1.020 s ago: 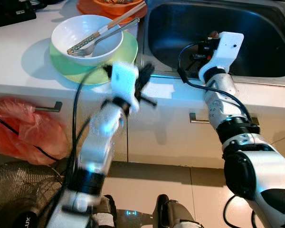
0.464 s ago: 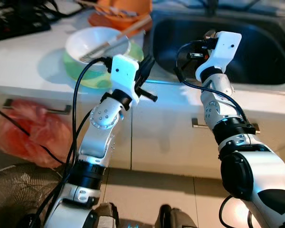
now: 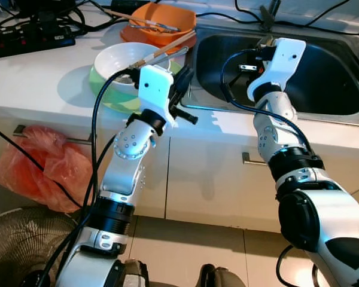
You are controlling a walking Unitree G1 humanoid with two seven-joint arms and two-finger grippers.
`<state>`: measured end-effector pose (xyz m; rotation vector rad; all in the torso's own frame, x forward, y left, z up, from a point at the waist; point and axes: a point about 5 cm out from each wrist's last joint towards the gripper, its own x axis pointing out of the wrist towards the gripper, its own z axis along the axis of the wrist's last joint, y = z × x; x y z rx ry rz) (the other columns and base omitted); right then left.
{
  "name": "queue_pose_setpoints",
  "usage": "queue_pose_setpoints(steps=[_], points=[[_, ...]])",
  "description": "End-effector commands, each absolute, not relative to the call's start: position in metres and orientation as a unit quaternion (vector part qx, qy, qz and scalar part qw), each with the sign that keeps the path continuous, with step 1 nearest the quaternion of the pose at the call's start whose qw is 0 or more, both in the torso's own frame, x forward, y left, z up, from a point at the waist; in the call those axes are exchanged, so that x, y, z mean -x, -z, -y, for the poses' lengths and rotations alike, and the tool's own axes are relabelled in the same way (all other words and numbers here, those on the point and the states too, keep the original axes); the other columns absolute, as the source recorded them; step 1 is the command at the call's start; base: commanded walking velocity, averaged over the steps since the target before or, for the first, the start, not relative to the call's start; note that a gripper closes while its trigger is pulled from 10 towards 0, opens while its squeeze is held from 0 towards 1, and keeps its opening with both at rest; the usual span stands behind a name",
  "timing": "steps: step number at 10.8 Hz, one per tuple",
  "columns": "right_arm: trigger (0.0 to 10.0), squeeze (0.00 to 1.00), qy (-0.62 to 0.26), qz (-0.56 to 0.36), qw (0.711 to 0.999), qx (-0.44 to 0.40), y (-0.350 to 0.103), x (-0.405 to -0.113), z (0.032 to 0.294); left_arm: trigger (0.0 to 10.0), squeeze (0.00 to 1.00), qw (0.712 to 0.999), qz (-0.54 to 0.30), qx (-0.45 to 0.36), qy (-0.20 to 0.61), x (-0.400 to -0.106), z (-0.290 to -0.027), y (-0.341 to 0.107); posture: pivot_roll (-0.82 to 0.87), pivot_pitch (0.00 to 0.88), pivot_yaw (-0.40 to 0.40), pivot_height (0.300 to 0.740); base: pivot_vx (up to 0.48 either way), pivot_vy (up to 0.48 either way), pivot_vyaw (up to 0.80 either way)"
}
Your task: Kitchen organization
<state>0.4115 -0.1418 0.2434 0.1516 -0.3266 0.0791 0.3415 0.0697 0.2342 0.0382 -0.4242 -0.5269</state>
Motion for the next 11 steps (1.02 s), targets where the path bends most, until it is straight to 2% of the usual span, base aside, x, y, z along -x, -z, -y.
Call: queue_pose_setpoints(steps=[1, 11], points=[[10.0, 0.00, -0.036, 0.173, 0.981, -0.076, -0.2503, -0.4123, 0.1452, 10.0, 0.00, 0.943, 0.207, -0.020, 0.258, -0.3434, -0.0668, -0.2348, 0.20, 0.072, -0.044, 0.740, 0.000, 0.000, 0.00], [10.0, 0.00, -0.025, 0.161, 0.984, -0.074, -0.2480, -0.4134, 0.1482, 10.0, 0.00, 0.945, 0.205, -0.021, 0.252, -0.3443, -0.0696, -0.2330, 0.19, 0.112, -0.041, 0.740, 0.293, 0.000, 0.00]])
